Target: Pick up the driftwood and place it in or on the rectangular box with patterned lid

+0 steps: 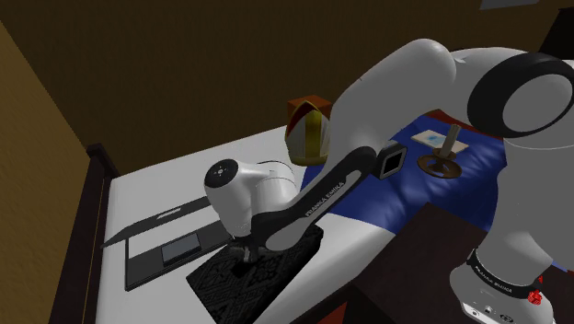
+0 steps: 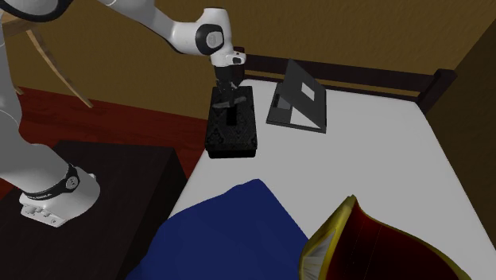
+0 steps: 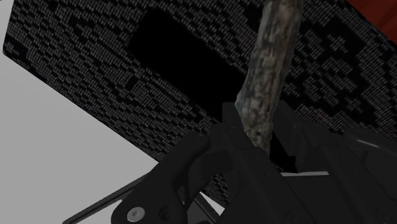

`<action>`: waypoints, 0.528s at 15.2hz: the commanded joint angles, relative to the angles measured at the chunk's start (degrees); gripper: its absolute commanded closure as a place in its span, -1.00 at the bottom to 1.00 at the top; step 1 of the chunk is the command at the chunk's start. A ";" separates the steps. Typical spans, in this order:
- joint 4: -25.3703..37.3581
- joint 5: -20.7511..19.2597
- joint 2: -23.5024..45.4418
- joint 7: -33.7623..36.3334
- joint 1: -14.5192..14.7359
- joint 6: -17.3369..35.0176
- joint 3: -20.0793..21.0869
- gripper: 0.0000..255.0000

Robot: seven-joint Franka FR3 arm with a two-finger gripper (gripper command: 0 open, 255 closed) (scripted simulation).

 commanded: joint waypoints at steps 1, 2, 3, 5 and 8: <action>0.01 -0.01 0.03 0.01 0.00 0.04 -0.01 1.00; 0.01 -0.01 0.03 0.01 0.00 0.04 -0.01 1.00; 0.01 -0.01 0.03 0.01 0.00 0.04 -0.01 1.00; 0.01 -0.01 0.03 0.01 0.00 0.04 -0.01 -1.00; 0.01 -0.01 0.03 0.01 0.01 0.04 -0.01 -1.00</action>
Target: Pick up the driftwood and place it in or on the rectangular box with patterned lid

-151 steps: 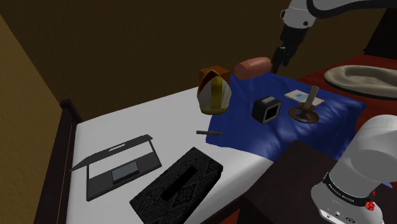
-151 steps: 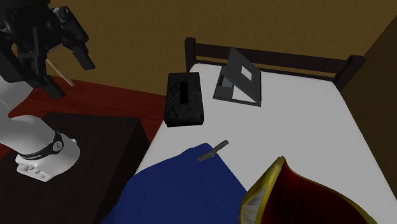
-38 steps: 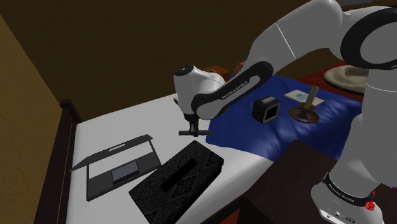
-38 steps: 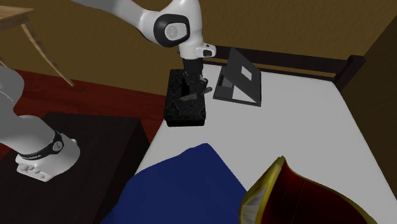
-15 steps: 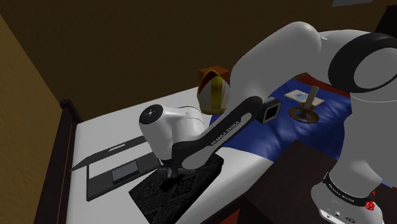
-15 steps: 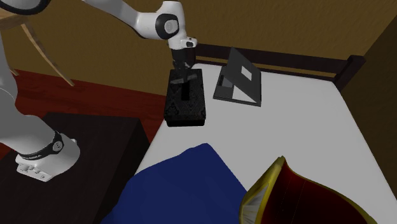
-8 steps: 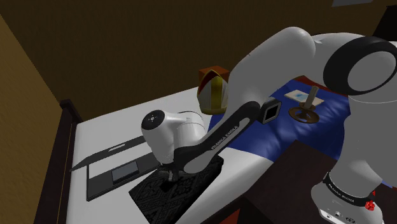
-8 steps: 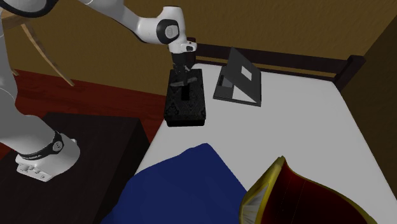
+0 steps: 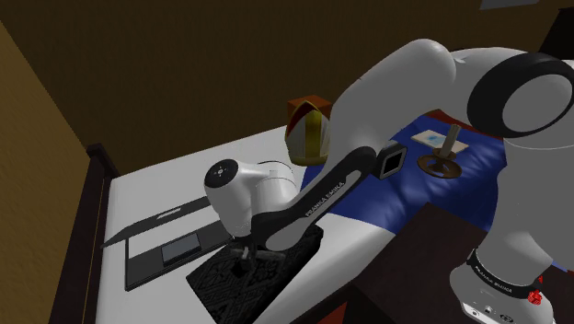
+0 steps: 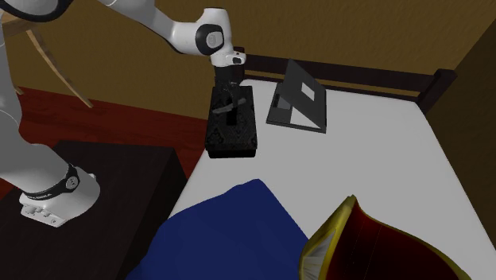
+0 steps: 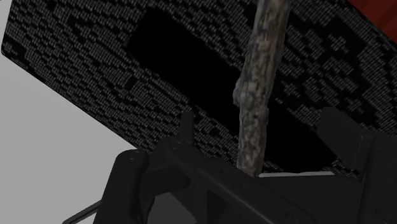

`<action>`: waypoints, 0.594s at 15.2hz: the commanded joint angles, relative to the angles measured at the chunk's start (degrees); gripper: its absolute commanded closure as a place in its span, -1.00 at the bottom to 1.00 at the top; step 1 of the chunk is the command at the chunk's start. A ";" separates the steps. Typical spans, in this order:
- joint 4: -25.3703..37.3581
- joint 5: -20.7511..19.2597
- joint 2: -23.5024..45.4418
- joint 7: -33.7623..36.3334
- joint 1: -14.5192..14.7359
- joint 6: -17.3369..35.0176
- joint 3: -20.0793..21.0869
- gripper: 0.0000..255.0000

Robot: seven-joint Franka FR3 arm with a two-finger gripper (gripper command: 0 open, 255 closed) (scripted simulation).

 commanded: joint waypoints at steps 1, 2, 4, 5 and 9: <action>0.00 0.00 0.00 0.00 0.00 0.00 0.00 -1.00; 0.42 0.48 -1.05 -0.30 0.04 -1.46 0.31 -1.00; 1.51 1.40 -3.00 -0.86 0.15 -4.45 0.87 -1.00; 2.03 1.74 -3.70 -1.08 0.21 -5.66 1.08 -1.00; 2.03 1.74 -3.70 -1.08 0.21 -5.65 1.07 -1.00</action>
